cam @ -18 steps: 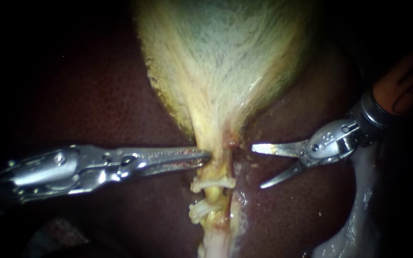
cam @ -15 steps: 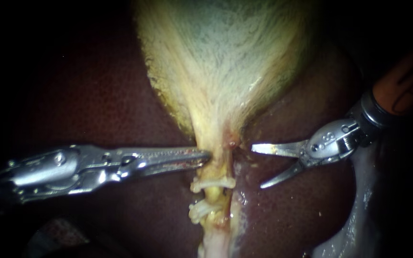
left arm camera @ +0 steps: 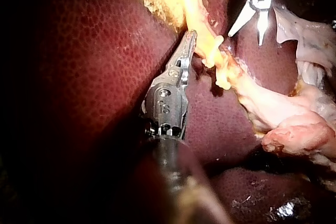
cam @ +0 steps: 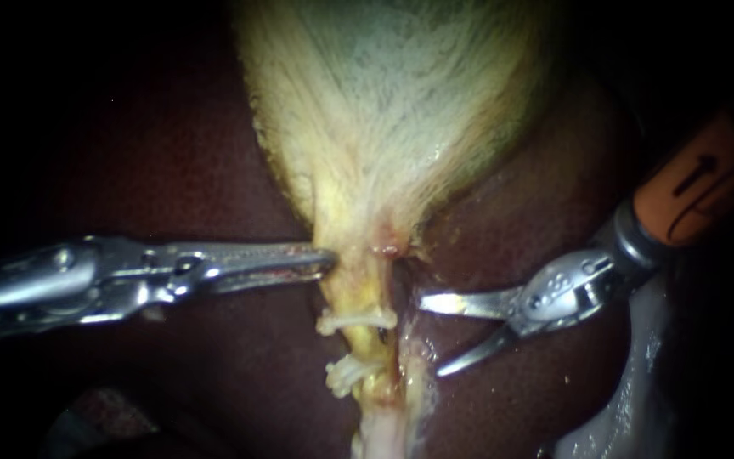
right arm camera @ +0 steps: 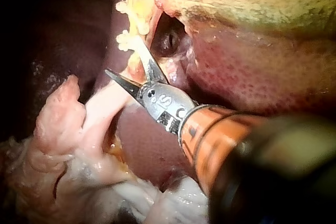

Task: Go to the cutting position left tube

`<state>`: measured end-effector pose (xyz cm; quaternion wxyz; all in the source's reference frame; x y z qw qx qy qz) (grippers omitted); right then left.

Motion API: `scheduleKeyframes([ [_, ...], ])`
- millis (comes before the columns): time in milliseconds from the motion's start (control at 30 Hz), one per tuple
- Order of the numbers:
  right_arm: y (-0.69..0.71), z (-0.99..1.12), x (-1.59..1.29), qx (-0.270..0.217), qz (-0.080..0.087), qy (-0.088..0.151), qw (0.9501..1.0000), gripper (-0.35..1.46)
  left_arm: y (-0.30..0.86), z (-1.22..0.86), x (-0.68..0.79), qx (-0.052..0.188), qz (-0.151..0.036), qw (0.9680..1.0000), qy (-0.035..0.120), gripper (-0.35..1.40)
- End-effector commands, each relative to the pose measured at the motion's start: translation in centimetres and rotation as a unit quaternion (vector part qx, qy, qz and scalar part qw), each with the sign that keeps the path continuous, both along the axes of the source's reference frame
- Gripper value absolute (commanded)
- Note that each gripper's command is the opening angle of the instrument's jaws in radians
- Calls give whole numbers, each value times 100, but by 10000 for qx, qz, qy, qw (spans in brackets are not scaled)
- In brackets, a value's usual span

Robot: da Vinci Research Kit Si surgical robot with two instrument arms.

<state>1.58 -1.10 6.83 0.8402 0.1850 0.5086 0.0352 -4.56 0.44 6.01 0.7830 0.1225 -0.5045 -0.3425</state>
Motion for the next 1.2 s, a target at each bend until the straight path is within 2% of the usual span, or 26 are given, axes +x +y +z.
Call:
scheduleKeyframes([
  [33,-4,5,5,49,-2,-10,10000,143,-1,-2,-1,2,-5,10000,-2,-13],
  [200,-12,24,13,79,-98,-90,9999,143,-5,-10,-2,2,-20,10000,9,-11],
  [433,-11,50,3,-57,-166,-527,9985,143,-14,-27,-3,3,-49,10000,29,-11],
  [733,-6,59,8,-78,-123,-572,9983,143,-24,-42,-10,18,-2,10000,-10,-11],
  [867,-10,58,19,-12,-204,-517,9985,143,-23,-40,-14,21,2,10000,-15,-11],
  [1067,-29,51,33,102,-469,-175,9987,142,-18,-31,-18,18,0,10000,-14,-11],
  [1200,-31,46,47,269,-487,-2,9984,140,-12,-21,-21,19,-1,10000,-15,-11],
])
